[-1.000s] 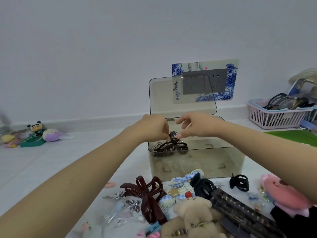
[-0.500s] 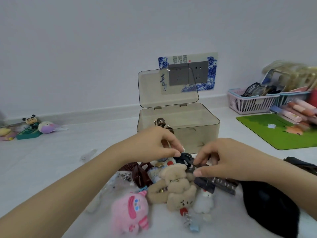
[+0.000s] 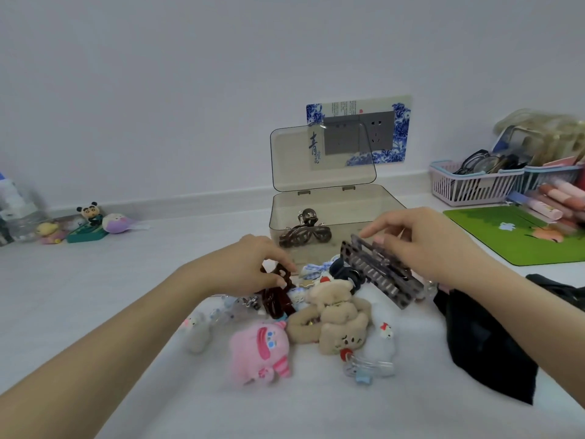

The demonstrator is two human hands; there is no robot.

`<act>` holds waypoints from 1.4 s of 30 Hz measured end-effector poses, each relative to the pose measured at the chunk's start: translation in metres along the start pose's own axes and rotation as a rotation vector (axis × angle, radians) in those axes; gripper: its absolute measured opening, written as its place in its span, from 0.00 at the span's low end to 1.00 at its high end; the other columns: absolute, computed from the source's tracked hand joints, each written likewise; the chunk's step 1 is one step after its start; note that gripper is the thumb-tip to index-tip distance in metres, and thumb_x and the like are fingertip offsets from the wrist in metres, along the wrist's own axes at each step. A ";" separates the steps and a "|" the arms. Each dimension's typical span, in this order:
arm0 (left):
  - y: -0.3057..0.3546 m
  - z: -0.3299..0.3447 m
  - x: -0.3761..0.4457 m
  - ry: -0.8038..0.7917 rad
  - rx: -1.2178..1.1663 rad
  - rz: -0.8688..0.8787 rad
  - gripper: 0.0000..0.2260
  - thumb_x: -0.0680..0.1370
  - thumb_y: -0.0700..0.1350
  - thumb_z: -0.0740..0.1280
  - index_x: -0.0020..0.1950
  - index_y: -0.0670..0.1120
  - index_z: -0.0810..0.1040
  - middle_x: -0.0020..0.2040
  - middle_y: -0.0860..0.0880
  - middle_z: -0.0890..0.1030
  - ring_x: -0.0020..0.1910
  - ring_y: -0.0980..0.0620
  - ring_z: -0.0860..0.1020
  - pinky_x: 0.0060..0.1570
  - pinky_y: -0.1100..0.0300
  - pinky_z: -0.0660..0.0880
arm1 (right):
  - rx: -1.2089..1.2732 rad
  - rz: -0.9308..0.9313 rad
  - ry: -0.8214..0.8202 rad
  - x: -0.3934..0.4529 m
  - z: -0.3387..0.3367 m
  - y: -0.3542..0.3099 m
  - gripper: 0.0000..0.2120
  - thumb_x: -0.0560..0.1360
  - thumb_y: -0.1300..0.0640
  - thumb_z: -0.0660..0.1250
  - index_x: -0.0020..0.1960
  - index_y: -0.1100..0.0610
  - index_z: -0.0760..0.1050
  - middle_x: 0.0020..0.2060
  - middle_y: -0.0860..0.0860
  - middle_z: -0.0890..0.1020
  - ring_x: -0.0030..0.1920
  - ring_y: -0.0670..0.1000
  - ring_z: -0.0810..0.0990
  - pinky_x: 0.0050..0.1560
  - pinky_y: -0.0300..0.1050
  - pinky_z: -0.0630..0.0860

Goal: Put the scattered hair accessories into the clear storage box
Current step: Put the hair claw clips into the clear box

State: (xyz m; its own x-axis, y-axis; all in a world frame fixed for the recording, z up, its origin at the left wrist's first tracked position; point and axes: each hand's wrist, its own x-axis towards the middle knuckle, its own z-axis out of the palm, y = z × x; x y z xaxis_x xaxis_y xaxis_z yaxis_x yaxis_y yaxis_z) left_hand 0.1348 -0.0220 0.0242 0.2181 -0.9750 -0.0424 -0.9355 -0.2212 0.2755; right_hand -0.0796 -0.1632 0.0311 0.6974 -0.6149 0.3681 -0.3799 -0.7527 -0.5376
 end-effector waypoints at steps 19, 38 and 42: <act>-0.012 0.006 0.019 0.130 -0.246 -0.080 0.06 0.72 0.40 0.71 0.41 0.51 0.83 0.36 0.58 0.80 0.38 0.59 0.76 0.42 0.65 0.72 | 0.240 0.132 -0.251 0.009 0.015 -0.024 0.17 0.65 0.38 0.70 0.46 0.50 0.81 0.32 0.43 0.78 0.28 0.38 0.73 0.31 0.33 0.65; 0.023 -0.060 0.038 0.387 -0.233 0.009 0.04 0.79 0.47 0.61 0.45 0.48 0.71 0.50 0.48 0.80 0.50 0.49 0.78 0.50 0.57 0.73 | 0.391 0.103 -0.026 0.039 -0.032 -0.017 0.06 0.71 0.53 0.70 0.47 0.51 0.83 0.38 0.49 0.83 0.37 0.47 0.76 0.30 0.34 0.68; 0.025 -0.072 0.066 0.315 -0.425 0.004 0.07 0.78 0.47 0.63 0.40 0.49 0.72 0.47 0.46 0.81 0.48 0.48 0.77 0.52 0.53 0.74 | 0.459 0.153 0.062 0.058 -0.039 -0.009 0.07 0.68 0.47 0.72 0.42 0.50 0.83 0.35 0.45 0.81 0.36 0.46 0.76 0.32 0.36 0.69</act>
State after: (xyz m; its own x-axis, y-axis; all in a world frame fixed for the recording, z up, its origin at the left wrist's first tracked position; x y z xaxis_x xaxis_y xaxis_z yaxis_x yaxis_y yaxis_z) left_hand 0.1458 -0.0905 0.0978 0.3489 -0.9079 0.2324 -0.7556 -0.1258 0.6429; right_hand -0.0590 -0.2018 0.0864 0.6117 -0.7337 0.2958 -0.1581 -0.4798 -0.8630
